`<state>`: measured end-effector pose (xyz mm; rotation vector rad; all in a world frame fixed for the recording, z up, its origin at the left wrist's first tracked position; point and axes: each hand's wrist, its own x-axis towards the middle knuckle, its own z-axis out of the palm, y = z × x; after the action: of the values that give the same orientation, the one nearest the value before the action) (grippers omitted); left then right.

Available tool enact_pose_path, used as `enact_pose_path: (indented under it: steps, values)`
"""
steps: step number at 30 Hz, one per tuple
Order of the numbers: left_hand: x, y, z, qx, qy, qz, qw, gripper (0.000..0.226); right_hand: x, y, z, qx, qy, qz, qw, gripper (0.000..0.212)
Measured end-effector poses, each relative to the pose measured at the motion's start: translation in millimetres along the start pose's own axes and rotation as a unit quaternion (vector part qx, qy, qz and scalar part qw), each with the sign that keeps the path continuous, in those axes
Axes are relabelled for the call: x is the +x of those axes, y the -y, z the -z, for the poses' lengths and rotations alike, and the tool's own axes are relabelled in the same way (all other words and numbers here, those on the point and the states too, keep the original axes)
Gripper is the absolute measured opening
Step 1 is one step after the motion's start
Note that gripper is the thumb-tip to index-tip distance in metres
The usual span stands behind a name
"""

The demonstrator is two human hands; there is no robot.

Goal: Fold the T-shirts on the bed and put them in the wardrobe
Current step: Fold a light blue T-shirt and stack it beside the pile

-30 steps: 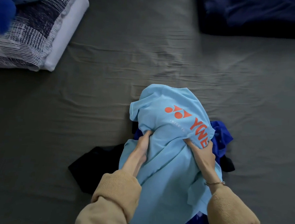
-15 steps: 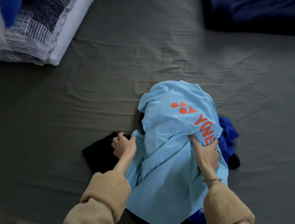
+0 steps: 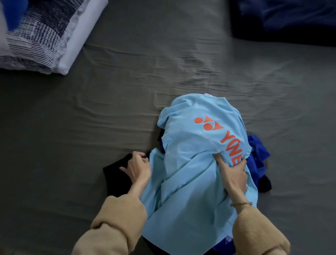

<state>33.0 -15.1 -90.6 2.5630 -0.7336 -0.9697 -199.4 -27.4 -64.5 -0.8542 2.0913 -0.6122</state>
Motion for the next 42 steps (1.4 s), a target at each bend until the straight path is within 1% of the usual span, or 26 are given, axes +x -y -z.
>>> enact_pose_path:
  steps: [1,2,3,5,6,9,10,12,13,14,15,18,19,21,24,26,27,29,30,32,34,36,38,42]
  values:
    - [-0.9,1.1,-3.1,0.038,0.031,0.03,0.998,0.043,1.2,-0.3,2.1,0.002,0.001,0.001,1.0,0.11]
    - [-3.0,6.2,-3.5,0.06,0.056,0.056,0.995,0.059,-0.1,-1.4,0.9,0.006,0.007,0.002,1.0,0.112]
    - [-3.6,10.1,-6.7,0.067,0.067,0.05,0.994,0.062,0.1,-1.5,0.8,0.013,0.009,0.005,1.0,0.115]
    - [-10.5,8.5,-16.5,0.048,0.067,0.001,0.997,0.05,2.8,-4.6,5.2,0.013,0.005,0.003,1.0,0.12]
    - [-15.1,4.4,-18.8,0.017,0.054,-0.011,0.998,0.049,2.9,-6.5,6.8,0.0,0.002,0.002,1.0,0.119]
    - [-28.1,-22.5,-21.3,-0.135,0.03,-0.002,0.99,0.054,3.4,-11.6,11.8,-0.021,0.001,0.009,1.0,0.113]
    - [-33.8,-34.2,-21.3,-0.169,0.027,-0.014,0.985,0.054,3.7,-10.9,12.6,-0.017,0.006,0.011,1.0,0.112]
    - [-50.4,-54.9,-21.0,-0.211,0.025,-0.04,0.976,0.047,6.8,-11.3,13.9,0.0,0.01,0.011,1.0,0.115]
    - [-60.2,-62.8,-21.1,-0.23,0.031,-0.047,0.972,0.041,8.6,-11.2,14.9,0.008,0.013,0.006,1.0,0.114]
    - [-69.9,-69.6,-21.3,-0.246,0.046,-0.046,0.967,0.04,11.0,-10.8,15.9,0.012,0.015,0.001,1.0,0.113]
    - [-77.5,-73.9,-22.1,-0.249,0.068,-0.044,0.965,0.051,14.2,-11.4,17.2,0.012,0.017,-0.005,1.0,0.113]
    - [-84.1,-74.2,-32.6,-0.197,0.148,-0.067,0.967,0.112,24.7,-15.4,25.4,0.015,0.051,-0.027,0.998,0.126]
    - [-82.9,-73.1,-35.9,-0.171,0.163,-0.072,0.969,0.125,28.2,-17.7,27.0,0.033,0.071,-0.032,0.996,0.133]
    - [-77.5,-71.8,-42.2,-0.139,0.17,-0.071,0.973,0.135,33.9,-21.5,28.2,0.051,0.108,-0.037,0.992,0.139]
    - [-70.9,-72.2,-45.6,-0.129,0.172,-0.06,0.975,0.133,43.5,-25.2,26.4,0.036,0.139,-0.034,0.989,0.135]
    - [-65.6,-71.0,-44.2,-0.155,0.196,-0.041,0.967,0.137,50.0,-26.6,26.3,0.079,0.156,-0.029,0.984,0.129]
    - [-63.7,-70.5,-43.2,-0.175,0.209,-0.029,0.962,0.142,52.4,-26.9,26.5,0.107,0.168,-0.022,0.98,0.122]
    - [-63.5,-68.9,-42.6,-0.21,0.235,-0.009,0.949,0.145,51.1,-24.9,26.9,0.154,0.204,-0.003,0.967,0.096]
    - [-64.3,-68.0,-43.2,-0.226,0.251,-0.003,0.941,0.142,46.9,-22.3,27.2,0.176,0.231,0.005,0.957,0.085]
    - [-67.1,-66.0,-44.8,-0.254,0.277,0.002,0.926,0.13,37.5,-20.2,25.4,0.233,0.273,0.018,0.933,0.074]
    - [-69.5,-63.2,-46.0,-0.272,0.286,-0.001,0.919,0.125,29.5,-18.4,26.4,0.262,0.274,0.019,0.925,0.075]
    - [-71.5,-66.3,-44.3,-0.282,0.287,-0.014,0.915,0.124,25.9,-14.1,30.7,0.266,0.258,0.013,0.929,0.08]
    - [-74.8,-73.5,-42.2,-0.29,0.294,-0.028,0.91,0.121,24.4,-9.5,40.0,0.271,0.246,0.013,0.93,0.077]
    - [-89.4,-100.5,-40.9,-0.288,0.302,-0.081,0.905,0.115,19.5,4.2,72.2,0.294,0.213,0.025,0.932,0.074]
